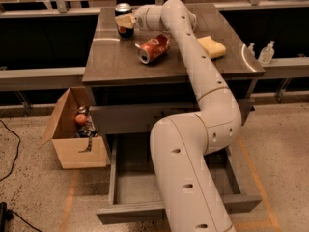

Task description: Place pepsi can into middle drawer

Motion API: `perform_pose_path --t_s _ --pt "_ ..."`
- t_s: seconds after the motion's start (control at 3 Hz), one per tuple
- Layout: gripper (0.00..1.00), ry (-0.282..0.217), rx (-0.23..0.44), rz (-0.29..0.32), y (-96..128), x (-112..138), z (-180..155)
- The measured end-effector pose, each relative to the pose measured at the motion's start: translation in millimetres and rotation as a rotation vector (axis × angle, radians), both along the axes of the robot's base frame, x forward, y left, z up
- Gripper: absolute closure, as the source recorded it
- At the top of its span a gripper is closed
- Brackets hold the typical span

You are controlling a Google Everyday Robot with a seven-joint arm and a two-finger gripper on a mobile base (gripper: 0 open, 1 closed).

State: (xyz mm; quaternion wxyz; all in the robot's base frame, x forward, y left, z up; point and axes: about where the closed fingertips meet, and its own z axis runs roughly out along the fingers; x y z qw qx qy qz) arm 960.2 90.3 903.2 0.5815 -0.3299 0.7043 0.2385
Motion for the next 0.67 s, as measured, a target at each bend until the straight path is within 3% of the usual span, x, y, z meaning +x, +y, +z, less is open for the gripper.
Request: perform_pose_path --t_s 0.33,0.67 --pt "0.86 -0.003 0.005 -0.020 -14.5 -2.2 16.0" --pt "1.00 0.032 0.029 -0.065 -53.4 -17.0 56.6"
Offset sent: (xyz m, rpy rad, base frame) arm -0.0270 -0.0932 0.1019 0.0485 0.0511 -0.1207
